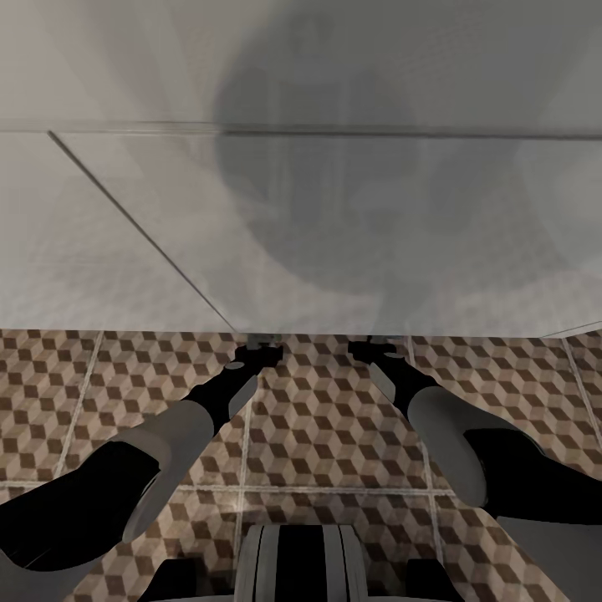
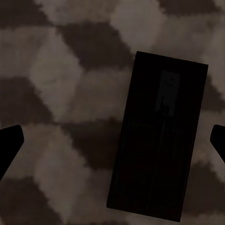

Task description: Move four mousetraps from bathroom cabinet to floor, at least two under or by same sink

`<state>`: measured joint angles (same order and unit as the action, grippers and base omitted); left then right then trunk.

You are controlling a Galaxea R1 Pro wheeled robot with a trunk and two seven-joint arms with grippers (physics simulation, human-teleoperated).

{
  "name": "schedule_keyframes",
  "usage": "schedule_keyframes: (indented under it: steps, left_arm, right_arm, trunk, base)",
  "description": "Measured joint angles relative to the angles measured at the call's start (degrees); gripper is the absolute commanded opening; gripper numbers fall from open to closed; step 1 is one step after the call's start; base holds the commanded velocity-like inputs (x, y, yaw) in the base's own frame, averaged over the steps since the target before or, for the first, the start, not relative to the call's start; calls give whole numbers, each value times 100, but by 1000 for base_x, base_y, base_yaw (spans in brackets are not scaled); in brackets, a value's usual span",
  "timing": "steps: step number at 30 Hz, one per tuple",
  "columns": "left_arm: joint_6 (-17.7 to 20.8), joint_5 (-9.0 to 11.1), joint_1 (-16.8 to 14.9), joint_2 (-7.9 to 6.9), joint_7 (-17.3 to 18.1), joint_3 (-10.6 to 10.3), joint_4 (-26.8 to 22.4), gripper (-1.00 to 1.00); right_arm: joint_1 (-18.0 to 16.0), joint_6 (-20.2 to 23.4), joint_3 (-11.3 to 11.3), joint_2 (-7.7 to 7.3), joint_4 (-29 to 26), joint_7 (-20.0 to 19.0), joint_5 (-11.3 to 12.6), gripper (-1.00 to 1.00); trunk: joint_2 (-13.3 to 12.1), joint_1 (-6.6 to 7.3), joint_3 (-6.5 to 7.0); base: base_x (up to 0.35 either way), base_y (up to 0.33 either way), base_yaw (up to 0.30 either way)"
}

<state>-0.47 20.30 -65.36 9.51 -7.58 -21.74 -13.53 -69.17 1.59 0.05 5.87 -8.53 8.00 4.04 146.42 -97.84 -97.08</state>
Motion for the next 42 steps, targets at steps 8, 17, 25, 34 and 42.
schedule_keyframes:
  steps: [8,17,25,34,42]
  left_arm:
    - [-1,0,0,0,0,0,-1,100]
    - [-1,-10,0,-5,0,0,-11,100]
    - [4,-18,0,-11,-42,0,-88,100]
    - [35,-182,0,-14,-77,21,-194,100]
    - [200,-284,-1,-7,-294,62,-374,100]
  right_arm:
    - [0,0,0,0,0,0,0,100]
    - [0,0,0,0,0,0,1,100]
    - [0,0,0,0,5,0,1,100]
    - [0,6,-1,-4,8,0,1,100]
    - [0,8,0,-8,9,1,1,100]
  trunk:
    - [0,0,0]
    - [0,0,0]
    - [0,0,0]
    - [0,0,0]
    - [0,-3,0]
  base:
    - [0,0,0]
    - [0,0,0]
    - [0,0,0]
    - [-8,0,0]
    - [-198,0,0]
